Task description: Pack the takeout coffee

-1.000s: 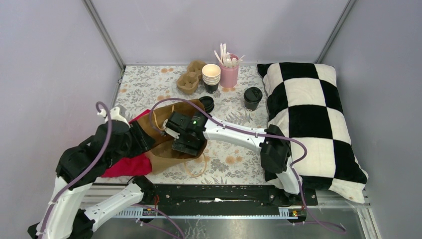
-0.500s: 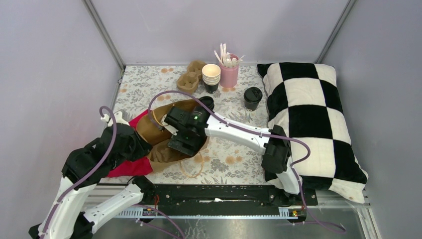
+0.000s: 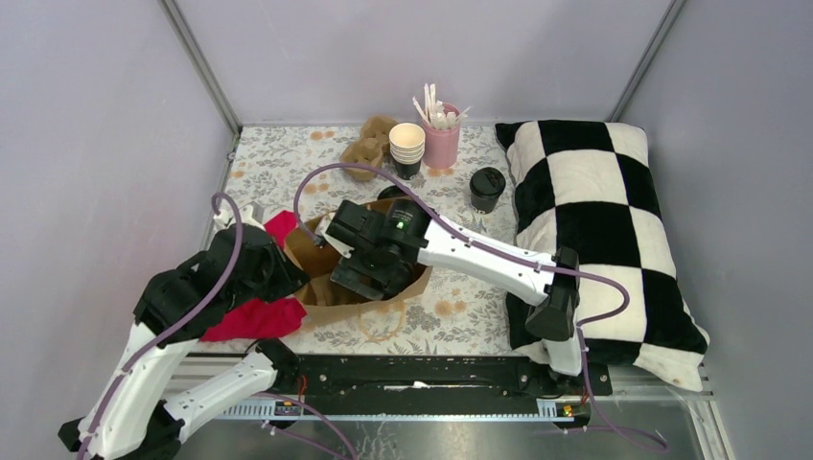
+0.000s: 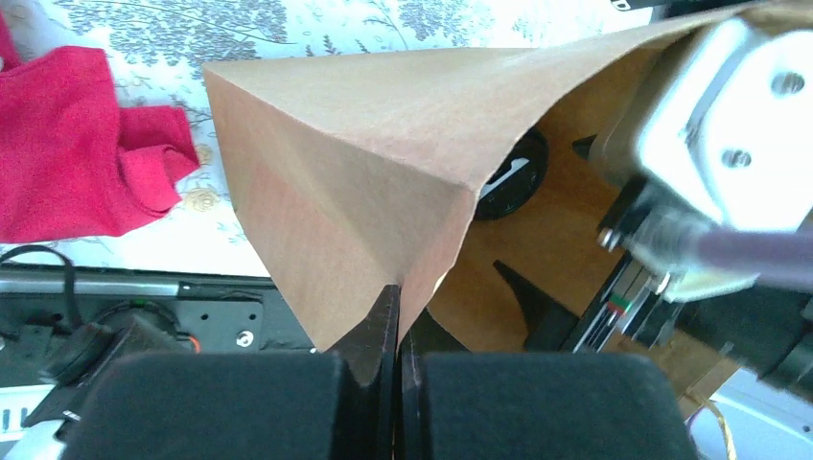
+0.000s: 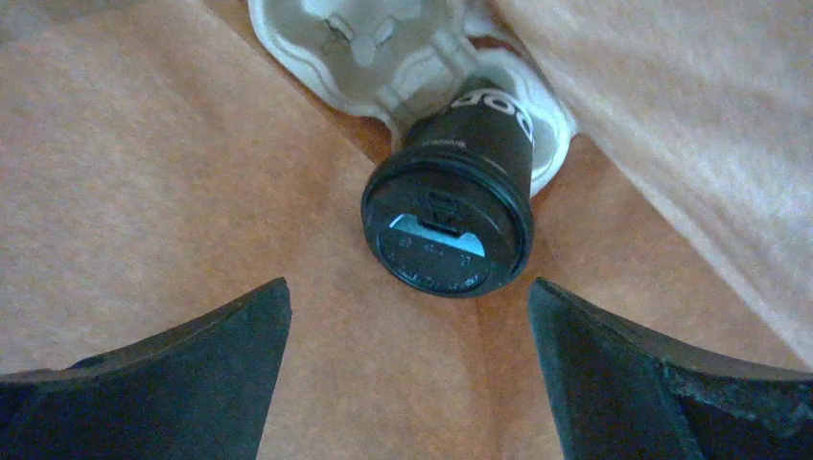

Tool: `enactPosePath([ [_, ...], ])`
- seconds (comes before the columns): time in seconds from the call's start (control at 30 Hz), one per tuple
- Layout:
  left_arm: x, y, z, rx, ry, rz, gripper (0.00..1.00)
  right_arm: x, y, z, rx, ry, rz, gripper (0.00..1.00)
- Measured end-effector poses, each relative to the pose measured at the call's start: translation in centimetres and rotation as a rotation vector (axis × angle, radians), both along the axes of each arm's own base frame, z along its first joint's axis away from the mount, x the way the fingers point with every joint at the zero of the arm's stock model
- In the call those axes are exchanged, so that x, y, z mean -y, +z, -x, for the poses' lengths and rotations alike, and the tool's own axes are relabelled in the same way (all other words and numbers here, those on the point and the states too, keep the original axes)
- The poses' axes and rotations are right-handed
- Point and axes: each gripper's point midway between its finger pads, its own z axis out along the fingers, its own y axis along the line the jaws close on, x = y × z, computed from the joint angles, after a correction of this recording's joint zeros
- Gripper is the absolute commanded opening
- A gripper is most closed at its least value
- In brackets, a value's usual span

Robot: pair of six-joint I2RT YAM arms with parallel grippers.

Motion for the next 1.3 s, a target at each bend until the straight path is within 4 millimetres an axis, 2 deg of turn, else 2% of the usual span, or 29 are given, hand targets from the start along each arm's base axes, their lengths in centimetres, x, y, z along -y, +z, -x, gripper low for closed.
enactPosePath([
  [0.27, 2.2, -0.1, -1.1, -0.049, -0.025, 0.032, 0.00, 0.3, 1.0, 1.8, 0.034, 0.022, 0.013, 1.00],
  [0.4, 2.4, -0.2, -1.1, -0.059, -0.023, 0.038, 0.00, 0.9, 3.1, 2.2, 0.047, 0.011, -0.039, 1.00],
  [0.63, 2.4, -0.2, -1.1, -0.064, -0.019, 0.037, 0.00, 2.6, 9.2, 3.7, 0.050, 0.018, -0.214, 1.00],
  [0.77, 2.4, -0.3, -1.2, -0.064, -0.017, 0.033, 0.00, 2.2, 13.3, 5.2, 0.021, 0.065, -0.368, 1.00],
  [0.9, 2.2, -0.3, -1.3, -0.058, -0.011, 0.028, 0.00, 1.6, 18.6, 6.9, -0.007, 0.118, -0.574, 1.00],
  [1.0, 2.0, -0.2, -1.4, -0.048, -0.006, 0.021, 0.00, 2.1, 23.2, 7.2, 0.031, 0.119, -0.733, 1.00],
  [1.1, 1.9, -0.3, -1.5, -0.045, -0.010, 0.010, 0.00, 3.9, 28.1, 5.8, 0.154, 0.041, -0.873, 1.00],
  [1.17, 2.0, -0.3, -1.5, -0.047, -0.014, 0.005, 0.00, 5.9, 31.0, 3.6, 0.282, -0.064, -0.939, 1.00],
  [1.23, 2.0, -0.5, -1.6, -0.052, -0.020, -0.005, 0.00, 8.1, 32.9, 1.0, 0.402, -0.180, -0.962, 1.00],
  [1.3, 2.1, -0.6, -1.8, -0.054, -0.026, -0.014, 0.00, 10.3, 33.7, -2.2, 0.514, -0.310, -0.940, 1.00],
])
